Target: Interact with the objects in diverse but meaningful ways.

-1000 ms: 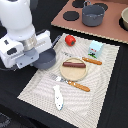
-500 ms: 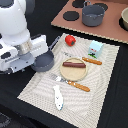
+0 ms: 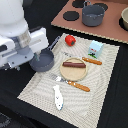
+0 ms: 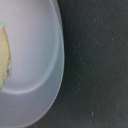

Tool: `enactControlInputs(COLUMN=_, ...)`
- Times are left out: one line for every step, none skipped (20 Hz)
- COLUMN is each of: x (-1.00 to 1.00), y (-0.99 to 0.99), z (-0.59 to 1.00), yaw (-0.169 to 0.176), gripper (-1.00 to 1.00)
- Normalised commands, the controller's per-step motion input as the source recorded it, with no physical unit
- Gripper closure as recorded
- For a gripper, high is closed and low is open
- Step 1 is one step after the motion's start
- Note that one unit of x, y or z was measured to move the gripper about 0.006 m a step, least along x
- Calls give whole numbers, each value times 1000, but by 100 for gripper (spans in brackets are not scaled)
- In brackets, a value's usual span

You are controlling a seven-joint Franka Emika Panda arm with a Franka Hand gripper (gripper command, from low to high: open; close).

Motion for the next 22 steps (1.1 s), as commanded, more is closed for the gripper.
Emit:
enactControlInputs(x=783, y=509, z=711, yaw=46, gripper=-100)
enactControlInputs(x=771, y=537, z=689, yaw=48, gripper=-100)
enactControlInputs(x=757, y=551, z=677, yaw=49, gripper=-100)
enactControlInputs(x=766, y=563, z=643, yaw=49, gripper=-100)
enactControlInputs(x=789, y=569, z=586, yaw=43, gripper=-100)
enactControlInputs(x=797, y=566, z=514, yaw=36, gripper=-100)
enactControlInputs(x=826, y=569, z=471, yaw=30, gripper=-100)
enactControlInputs(x=849, y=580, z=423, yaw=25, gripper=-100)
enactControlInputs(x=860, y=589, z=391, yaw=21, gripper=-100)
enactControlInputs(x=877, y=591, z=354, yaw=15, gripper=-100)
enactControlInputs(x=866, y=597, z=320, yaw=14, gripper=-100)
enactControlInputs(x=854, y=603, z=274, yaw=14, gripper=-100)
enactControlInputs(x=840, y=609, z=214, yaw=12, gripper=-100)
enactControlInputs(x=814, y=631, z=163, yaw=11, gripper=-100)
enactControlInputs(x=786, y=649, z=126, yaw=12, gripper=-100)
enactControlInputs(x=783, y=651, z=126, yaw=16, gripper=-100)
enactControlInputs(x=786, y=646, z=114, yaw=16, gripper=-100)
enactControlInputs(x=783, y=643, z=97, yaw=15, gripper=-100)
enactControlInputs(x=780, y=640, z=66, yaw=13, gripper=-100)
enactControlInputs(x=783, y=631, z=37, yaw=11, gripper=-100)
enactControlInputs(x=783, y=617, z=0, yaw=9, gripper=-100)
enactControlInputs(x=780, y=603, z=0, yaw=9, gripper=-100)
